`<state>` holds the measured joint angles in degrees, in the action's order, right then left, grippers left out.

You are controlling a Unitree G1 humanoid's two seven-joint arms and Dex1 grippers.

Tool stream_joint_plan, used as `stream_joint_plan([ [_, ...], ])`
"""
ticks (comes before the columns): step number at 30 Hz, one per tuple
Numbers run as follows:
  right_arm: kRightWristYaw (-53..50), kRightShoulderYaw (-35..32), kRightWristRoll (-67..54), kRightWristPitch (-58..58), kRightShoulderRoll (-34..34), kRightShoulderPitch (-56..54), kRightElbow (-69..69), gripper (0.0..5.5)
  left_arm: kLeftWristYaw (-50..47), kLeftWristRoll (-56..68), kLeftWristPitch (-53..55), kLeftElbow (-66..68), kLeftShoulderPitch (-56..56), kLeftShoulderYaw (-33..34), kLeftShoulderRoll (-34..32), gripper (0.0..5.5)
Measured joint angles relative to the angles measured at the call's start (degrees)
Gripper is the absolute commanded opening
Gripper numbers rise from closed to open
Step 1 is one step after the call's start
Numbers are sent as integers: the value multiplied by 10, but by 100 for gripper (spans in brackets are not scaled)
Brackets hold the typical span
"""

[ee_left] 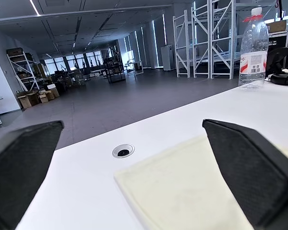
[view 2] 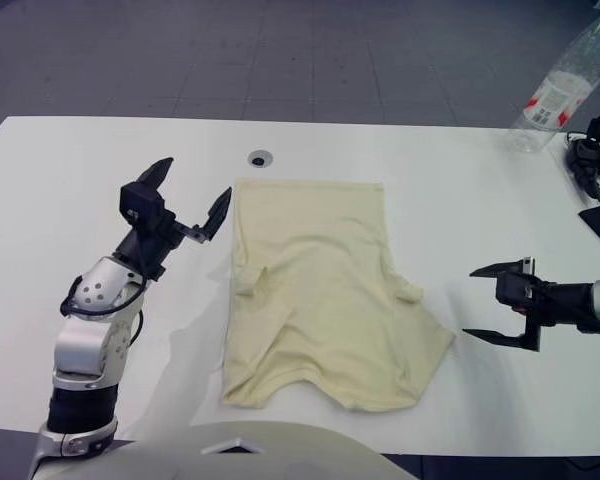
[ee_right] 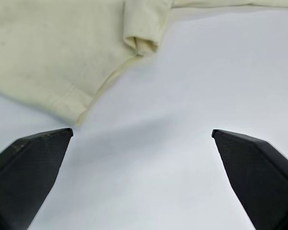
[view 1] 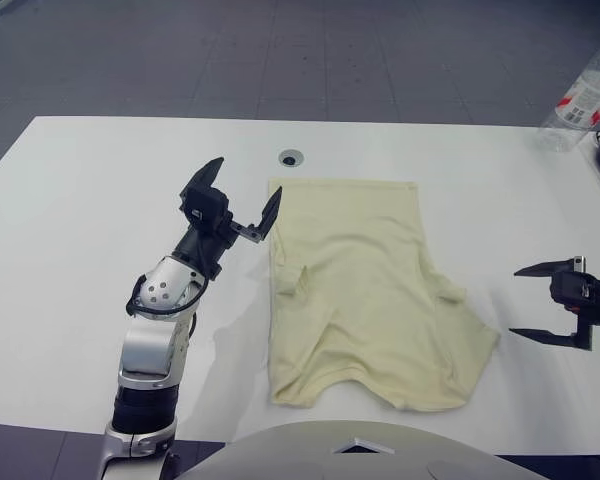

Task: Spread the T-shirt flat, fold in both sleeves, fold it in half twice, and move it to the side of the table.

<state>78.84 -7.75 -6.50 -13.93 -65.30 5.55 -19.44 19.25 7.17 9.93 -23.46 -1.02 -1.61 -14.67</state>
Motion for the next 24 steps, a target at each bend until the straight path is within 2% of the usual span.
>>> stream_joint_plan([
  [9,38,62,9,33,0,-10,6,540,-1,-20,-2,0,6,-4,-7,537],
  [24,30,91,8,39,0,-28,26,289,14,-24,-7,-2,13,-4,-19,540],
])
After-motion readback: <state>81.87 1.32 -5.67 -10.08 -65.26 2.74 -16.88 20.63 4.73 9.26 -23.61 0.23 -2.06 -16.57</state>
